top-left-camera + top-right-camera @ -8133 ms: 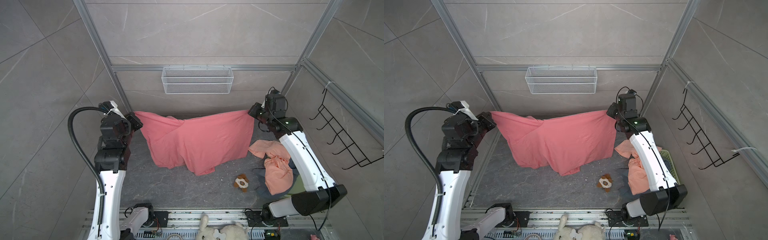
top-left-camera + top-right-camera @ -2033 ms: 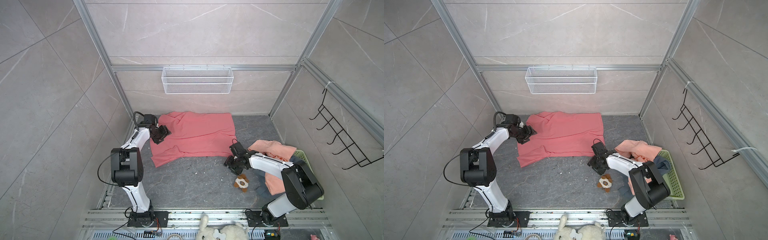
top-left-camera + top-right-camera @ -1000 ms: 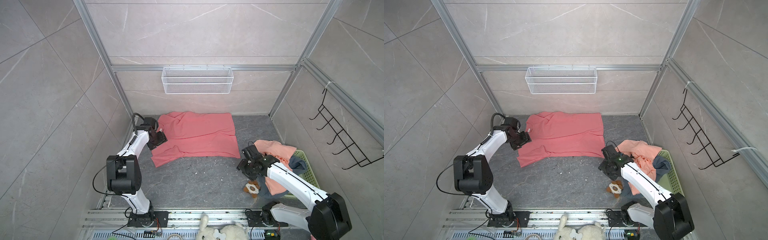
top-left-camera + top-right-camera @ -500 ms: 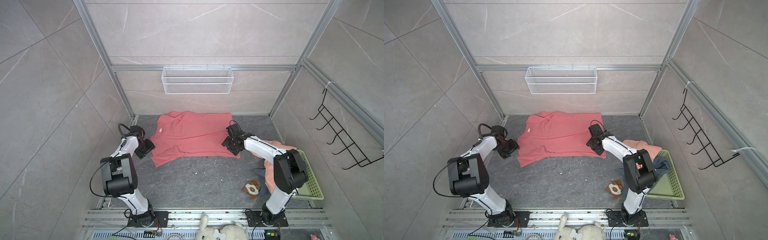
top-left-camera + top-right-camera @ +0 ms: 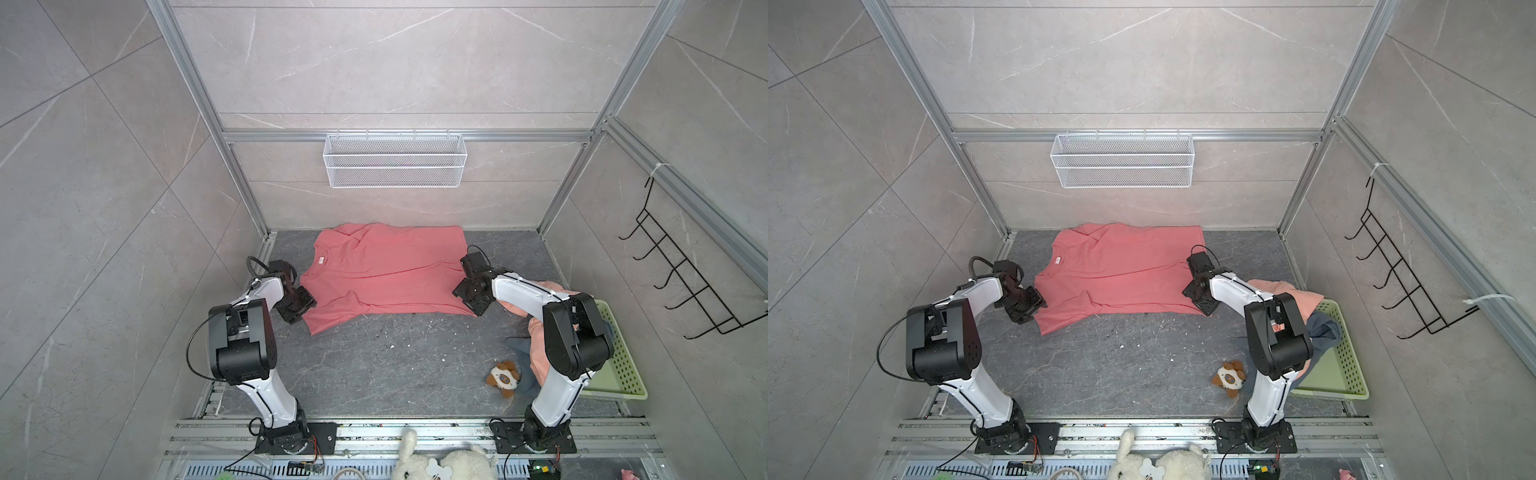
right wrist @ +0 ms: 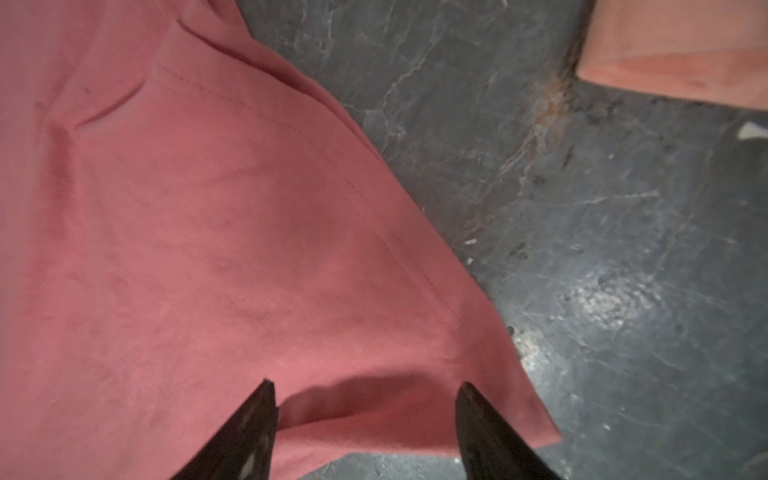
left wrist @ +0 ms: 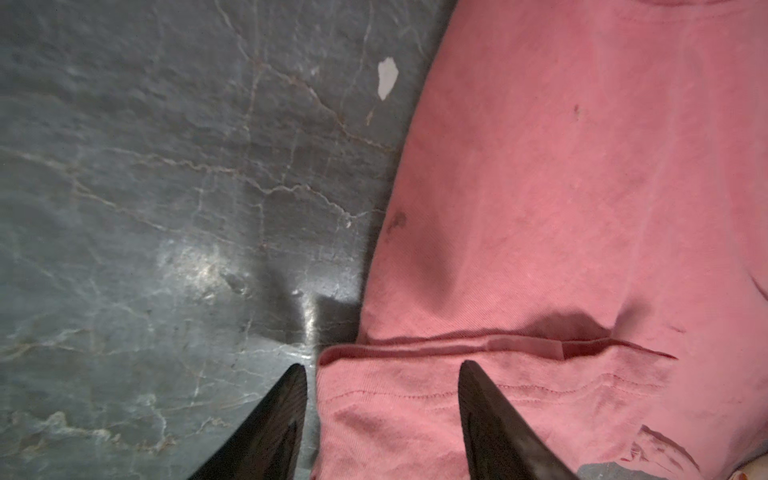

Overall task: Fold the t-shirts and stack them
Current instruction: 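Grasp the shirt's near hem corners with both grippers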

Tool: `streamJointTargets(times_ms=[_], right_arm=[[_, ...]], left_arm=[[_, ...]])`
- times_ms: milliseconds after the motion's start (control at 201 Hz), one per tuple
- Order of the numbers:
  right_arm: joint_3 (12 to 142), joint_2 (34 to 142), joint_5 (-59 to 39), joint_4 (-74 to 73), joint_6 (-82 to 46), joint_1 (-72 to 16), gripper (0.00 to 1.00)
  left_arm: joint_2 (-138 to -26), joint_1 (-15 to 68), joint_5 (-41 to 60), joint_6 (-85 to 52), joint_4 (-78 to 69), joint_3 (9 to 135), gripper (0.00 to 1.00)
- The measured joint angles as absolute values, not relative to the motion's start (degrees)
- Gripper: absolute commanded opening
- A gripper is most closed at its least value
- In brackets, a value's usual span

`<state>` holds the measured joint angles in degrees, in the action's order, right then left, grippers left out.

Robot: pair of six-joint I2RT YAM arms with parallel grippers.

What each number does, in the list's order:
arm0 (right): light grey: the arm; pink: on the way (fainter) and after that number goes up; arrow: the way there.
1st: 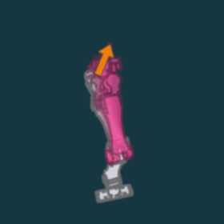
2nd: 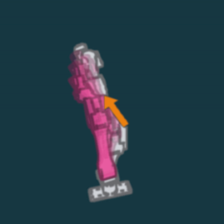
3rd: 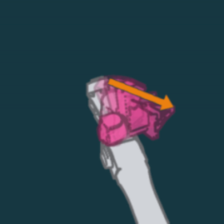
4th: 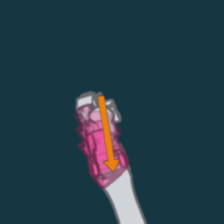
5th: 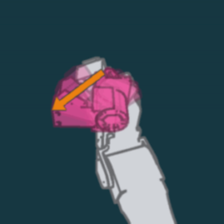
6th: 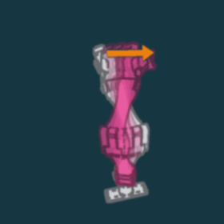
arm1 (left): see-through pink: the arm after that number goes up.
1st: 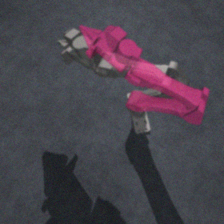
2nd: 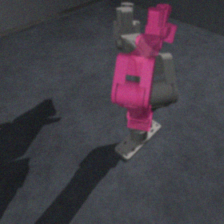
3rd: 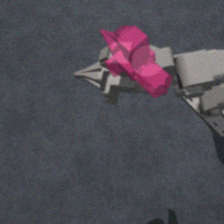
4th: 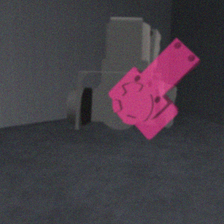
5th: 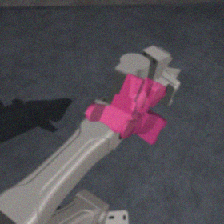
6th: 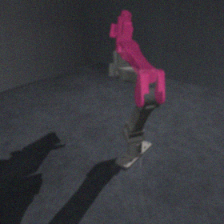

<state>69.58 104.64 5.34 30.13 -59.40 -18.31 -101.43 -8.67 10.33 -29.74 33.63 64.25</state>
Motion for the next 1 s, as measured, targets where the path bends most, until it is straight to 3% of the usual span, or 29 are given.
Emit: streamJointTargets(times_ms=[60,373,433,518,846,886,995], right_arm=[[69.56,104.64,5.34,30.15,-59.4,-18.31,0.69],[67.46,104.64,5.72,30.72,-60.77,-17.04,0.69],[67.31,104.62,6.26,31.38,-61.12,-16.51,0.69],[65.71,103.5,6.94,31.77,-61.39,-16.08,0.69],[58.43,99.57,5.56,29.82,-64.4,-16.05,0.64],[58.33,99.5,5.37,29.26,-64.9,-16.05,0.59],[58.39,100.12,4.86,27.68,-66.11,-16.05,0.3]], left_arm=[[-101.41,-8.75,9.67,-29.56,33.69,64.07,0.6],[-101.43,-9.28,10.96,-30.04,30.65,61.73,0.26],[-101.43,-9.28,11.25,-30.15,30.11,61.67,0.19],[-101.41,-9.28,11.81,-30.44,29.21,61.67,0.0],[-99.48,-9.3,13.52,-30.89,28.08,61.67,0.0],[-99.15,-9.3,13.72,-30.94,28.1,61.67,0.0],[-98.56,-9.3,13.91,-30.96,28.16,61.67,0.0]])
